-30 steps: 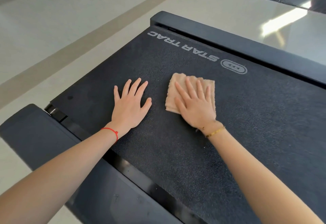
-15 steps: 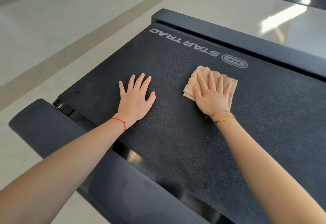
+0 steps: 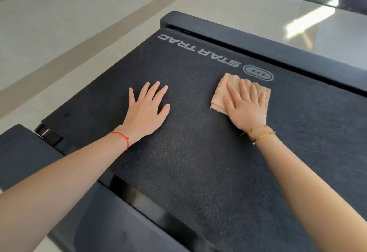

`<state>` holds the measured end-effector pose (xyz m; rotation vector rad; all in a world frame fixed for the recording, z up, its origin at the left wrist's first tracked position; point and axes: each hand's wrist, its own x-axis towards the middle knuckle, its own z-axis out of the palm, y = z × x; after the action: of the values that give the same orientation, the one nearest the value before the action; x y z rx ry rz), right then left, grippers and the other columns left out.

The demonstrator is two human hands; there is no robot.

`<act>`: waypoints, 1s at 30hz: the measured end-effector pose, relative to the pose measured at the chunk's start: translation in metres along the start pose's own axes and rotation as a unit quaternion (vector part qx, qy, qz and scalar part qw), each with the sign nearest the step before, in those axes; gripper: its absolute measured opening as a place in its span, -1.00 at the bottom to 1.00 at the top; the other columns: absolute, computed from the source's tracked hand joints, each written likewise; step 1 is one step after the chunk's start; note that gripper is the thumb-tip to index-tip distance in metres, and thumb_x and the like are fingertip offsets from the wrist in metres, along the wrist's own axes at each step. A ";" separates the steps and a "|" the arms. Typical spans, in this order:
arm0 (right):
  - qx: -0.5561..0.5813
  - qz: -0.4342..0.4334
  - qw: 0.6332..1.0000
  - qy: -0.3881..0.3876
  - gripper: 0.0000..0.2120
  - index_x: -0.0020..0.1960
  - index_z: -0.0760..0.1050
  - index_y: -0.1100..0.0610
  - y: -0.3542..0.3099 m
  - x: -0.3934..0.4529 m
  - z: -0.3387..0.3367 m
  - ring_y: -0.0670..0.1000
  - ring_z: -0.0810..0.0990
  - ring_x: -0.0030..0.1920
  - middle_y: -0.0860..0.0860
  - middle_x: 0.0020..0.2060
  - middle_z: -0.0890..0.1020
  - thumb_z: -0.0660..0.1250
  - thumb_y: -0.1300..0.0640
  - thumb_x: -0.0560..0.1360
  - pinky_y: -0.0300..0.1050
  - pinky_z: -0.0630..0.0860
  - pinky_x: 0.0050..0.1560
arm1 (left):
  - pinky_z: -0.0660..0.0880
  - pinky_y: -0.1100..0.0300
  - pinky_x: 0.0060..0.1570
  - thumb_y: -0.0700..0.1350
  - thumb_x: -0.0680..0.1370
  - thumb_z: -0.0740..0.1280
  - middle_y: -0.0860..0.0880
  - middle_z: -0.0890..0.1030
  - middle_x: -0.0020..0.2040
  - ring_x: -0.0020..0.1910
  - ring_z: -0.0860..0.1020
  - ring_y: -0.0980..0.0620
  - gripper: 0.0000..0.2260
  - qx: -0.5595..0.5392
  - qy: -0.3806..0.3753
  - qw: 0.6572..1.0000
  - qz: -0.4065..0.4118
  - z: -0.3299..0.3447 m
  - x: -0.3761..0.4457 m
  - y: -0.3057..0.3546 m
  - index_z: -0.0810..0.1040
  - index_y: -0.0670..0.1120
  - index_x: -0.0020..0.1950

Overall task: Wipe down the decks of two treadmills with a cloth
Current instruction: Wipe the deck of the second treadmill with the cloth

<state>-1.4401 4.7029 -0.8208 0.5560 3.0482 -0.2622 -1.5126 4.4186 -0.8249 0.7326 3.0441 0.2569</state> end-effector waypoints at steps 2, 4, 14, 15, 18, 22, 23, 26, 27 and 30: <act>0.008 0.023 1.000 -0.005 -0.46 0.59 -0.08 -0.24 0.000 0.031 -0.005 0.16 -0.20 0.59 -0.03 0.62 -0.08 -0.16 -0.25 0.63 0.20 -0.32 0.53 | -0.12 -0.32 0.51 0.20 0.63 -0.06 0.02 0.00 0.64 0.61 -0.09 -0.03 -0.44 -0.008 0.002 1.000 -0.004 0.003 0.000 0.000 -0.01 0.10 0.63; 0.007 0.037 0.999 -0.010 -0.45 0.60 -0.08 -0.22 -0.007 0.062 -0.009 0.18 -0.20 0.59 -0.02 0.62 -0.09 -0.18 -0.24 0.63 0.23 -0.34 0.52 | -0.12 -0.32 0.51 0.21 0.61 -0.10 0.03 0.00 0.64 0.61 -0.10 -0.03 -0.42 -0.008 0.011 1.000 -0.007 0.006 -0.001 0.001 -0.02 0.11 0.63; -0.010 -0.085 0.995 -0.046 -0.46 0.61 -0.11 -0.19 -0.111 0.159 -0.003 0.20 -0.20 0.59 -0.02 0.62 -0.11 -0.19 -0.21 0.64 0.28 -0.33 0.51 | -0.07 -0.32 0.51 0.22 0.60 -0.11 0.05 0.03 0.63 0.61 -0.07 -0.01 -0.42 0.011 0.031 0.999 -0.018 0.009 0.000 0.004 0.00 0.11 0.62; -0.013 -0.113 0.992 -0.046 -0.46 0.61 -0.11 -0.19 -0.121 0.156 0.000 0.20 -0.19 0.59 -0.03 0.62 -0.10 -0.18 -0.21 0.64 0.27 -0.32 0.51 | -0.07 -0.31 0.51 0.22 0.60 -0.12 0.05 0.02 0.63 0.61 -0.07 -0.01 -0.41 0.010 0.031 0.999 -0.019 0.009 0.000 0.003 0.00 0.11 0.62; -0.019 -0.187 0.981 -0.042 -0.48 0.60 -0.12 -0.22 -0.136 0.137 0.009 0.17 -0.19 0.59 -0.04 0.62 -0.08 -0.18 -0.21 0.65 0.24 -0.31 0.52 | -0.08 -0.29 0.52 0.22 0.60 -0.11 0.05 0.02 0.63 0.61 -0.08 0.00 -0.42 0.007 0.033 0.999 -0.014 0.008 0.000 0.002 0.00 0.10 0.62; -0.016 -0.227 0.974 -0.023 -0.49 0.60 -0.10 -0.24 -0.118 0.111 0.013 0.12 -0.18 0.60 -0.06 0.62 -0.08 -0.16 -0.21 0.66 0.19 -0.27 0.55 | -0.07 -0.24 0.54 0.23 0.62 -0.07 0.04 0.03 0.63 0.61 -0.07 0.02 -0.42 -0.006 0.031 0.999 -0.022 0.006 -0.005 -0.003 0.02 0.11 0.62; -0.016 -0.218 0.976 -0.020 -0.49 0.60 -0.08 -0.24 -0.110 0.107 0.012 0.12 -0.17 0.60 -0.06 0.62 -0.07 -0.15 -0.21 0.66 0.18 -0.25 0.55 | -0.08 -0.23 0.54 0.24 0.62 -0.07 0.05 0.02 0.63 0.61 -0.07 0.02 -0.42 -0.007 0.029 0.999 -0.026 0.005 -0.007 -0.006 0.01 0.11 0.62; -0.017 -0.173 0.985 -0.012 -0.48 0.60 -0.06 -0.21 -0.099 0.110 0.009 0.13 -0.15 0.60 -0.06 0.62 -0.07 -0.16 -0.22 0.66 0.18 -0.25 0.55 | -0.09 -0.22 0.54 0.28 0.60 -0.09 0.06 0.00 0.63 0.61 -0.08 0.02 -0.41 -0.010 0.023 0.999 -0.038 0.003 -0.018 -0.016 -0.01 0.14 0.62; -0.015 -0.155 0.988 -0.013 -0.47 0.60 -0.07 -0.20 -0.101 0.114 0.008 0.14 -0.16 0.60 -0.05 0.62 -0.07 -0.17 -0.22 0.65 0.18 -0.26 0.55 | -0.09 -0.23 0.54 0.29 0.59 -0.10 0.06 0.00 0.63 0.61 -0.09 0.02 -0.40 -0.009 0.022 0.999 -0.043 0.001 -0.022 -0.022 -0.01 0.15 0.62; -0.008 -0.102 0.994 -0.028 -0.46 0.61 -0.08 -0.19 -0.117 0.134 0.006 0.17 -0.19 0.59 -0.03 0.62 -0.10 -0.20 -0.24 0.64 0.22 -0.31 0.53 | -0.08 -0.24 0.54 0.30 0.57 -0.11 0.07 0.00 0.63 0.61 -0.09 0.02 -0.38 -0.008 0.022 0.998 -0.066 -0.004 -0.037 -0.038 -0.01 0.16 0.62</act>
<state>-1.6067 4.6406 -0.8159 0.2315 3.0495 -0.2543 -1.4969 4.3676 -0.8283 0.5287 3.1112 0.2993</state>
